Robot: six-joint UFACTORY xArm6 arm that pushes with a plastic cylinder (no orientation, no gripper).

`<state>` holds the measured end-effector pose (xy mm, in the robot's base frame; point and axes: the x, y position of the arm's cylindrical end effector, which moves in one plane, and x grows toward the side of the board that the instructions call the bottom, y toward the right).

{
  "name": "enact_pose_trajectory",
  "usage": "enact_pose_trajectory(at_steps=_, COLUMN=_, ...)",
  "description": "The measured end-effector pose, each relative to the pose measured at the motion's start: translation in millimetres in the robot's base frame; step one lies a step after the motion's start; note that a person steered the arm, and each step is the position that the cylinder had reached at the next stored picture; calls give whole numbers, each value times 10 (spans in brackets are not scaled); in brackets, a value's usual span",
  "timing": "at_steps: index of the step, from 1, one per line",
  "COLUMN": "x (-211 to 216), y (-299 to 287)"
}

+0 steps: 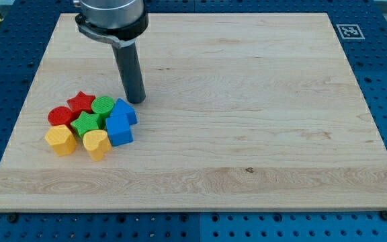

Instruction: Point your arm at the red star

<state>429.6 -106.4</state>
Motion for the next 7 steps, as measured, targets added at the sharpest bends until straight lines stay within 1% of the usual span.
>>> enact_pose_trajectory(at_steps=1, x=-58, y=-82)
enact_pose_trajectory(at_steps=4, x=-61, y=-208)
enact_pose_trajectory(at_steps=7, x=-60, y=-582)
